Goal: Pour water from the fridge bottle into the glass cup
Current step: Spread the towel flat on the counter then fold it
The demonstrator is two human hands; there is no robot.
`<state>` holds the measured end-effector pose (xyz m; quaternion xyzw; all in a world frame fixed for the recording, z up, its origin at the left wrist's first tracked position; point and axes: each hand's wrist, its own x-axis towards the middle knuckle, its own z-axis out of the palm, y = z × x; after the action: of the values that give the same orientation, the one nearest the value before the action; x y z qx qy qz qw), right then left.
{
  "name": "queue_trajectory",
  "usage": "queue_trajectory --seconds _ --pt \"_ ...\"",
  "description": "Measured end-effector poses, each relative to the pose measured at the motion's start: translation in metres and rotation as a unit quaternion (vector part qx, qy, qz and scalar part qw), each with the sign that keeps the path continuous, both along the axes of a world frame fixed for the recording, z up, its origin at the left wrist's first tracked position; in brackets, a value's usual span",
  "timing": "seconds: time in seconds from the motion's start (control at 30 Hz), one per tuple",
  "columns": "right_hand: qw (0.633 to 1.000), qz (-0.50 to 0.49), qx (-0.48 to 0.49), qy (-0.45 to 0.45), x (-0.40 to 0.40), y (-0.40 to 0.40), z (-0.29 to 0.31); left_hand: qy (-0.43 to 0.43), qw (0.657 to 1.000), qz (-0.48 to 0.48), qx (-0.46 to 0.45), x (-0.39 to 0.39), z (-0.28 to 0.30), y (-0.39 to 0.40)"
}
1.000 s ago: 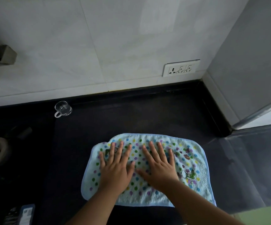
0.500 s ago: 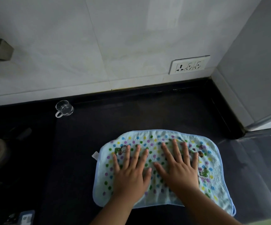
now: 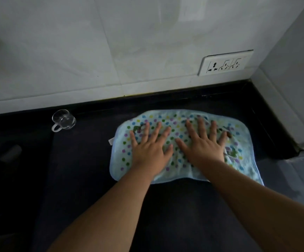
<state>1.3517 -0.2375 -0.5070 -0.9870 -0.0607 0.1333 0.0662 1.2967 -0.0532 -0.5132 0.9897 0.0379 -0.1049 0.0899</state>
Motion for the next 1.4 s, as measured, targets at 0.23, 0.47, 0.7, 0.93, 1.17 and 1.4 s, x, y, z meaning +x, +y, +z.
queue_trajectory --seconds 0.23,0.47,0.7,0.93,1.17,1.4 --pt "0.992 0.128 0.022 0.005 0.012 0.103 -0.005 0.013 0.990 0.136 0.027 -0.011 -0.005 0.079" --pt "0.986 0.164 0.028 -0.005 0.026 0.048 0.001 0.011 0.986 0.163 0.017 -0.006 0.000 0.043" --pt "0.998 0.046 -0.025 -0.030 0.030 -0.088 0.001 -0.026 0.998 0.043 -0.028 0.001 0.003 -0.094" --pt "0.999 -0.033 -0.023 -0.017 -0.043 -0.132 0.002 -0.033 0.999 -0.014 -0.034 -0.048 0.002 -0.137" --pt "0.999 -0.038 -0.021 0.004 -0.140 -0.105 0.011 -0.054 0.998 -0.016 -0.040 -0.146 0.007 -0.123" --pt "0.999 -0.001 -0.009 0.042 -0.205 -0.041 0.017 -0.059 0.998 0.014 -0.014 -0.217 0.011 -0.058"
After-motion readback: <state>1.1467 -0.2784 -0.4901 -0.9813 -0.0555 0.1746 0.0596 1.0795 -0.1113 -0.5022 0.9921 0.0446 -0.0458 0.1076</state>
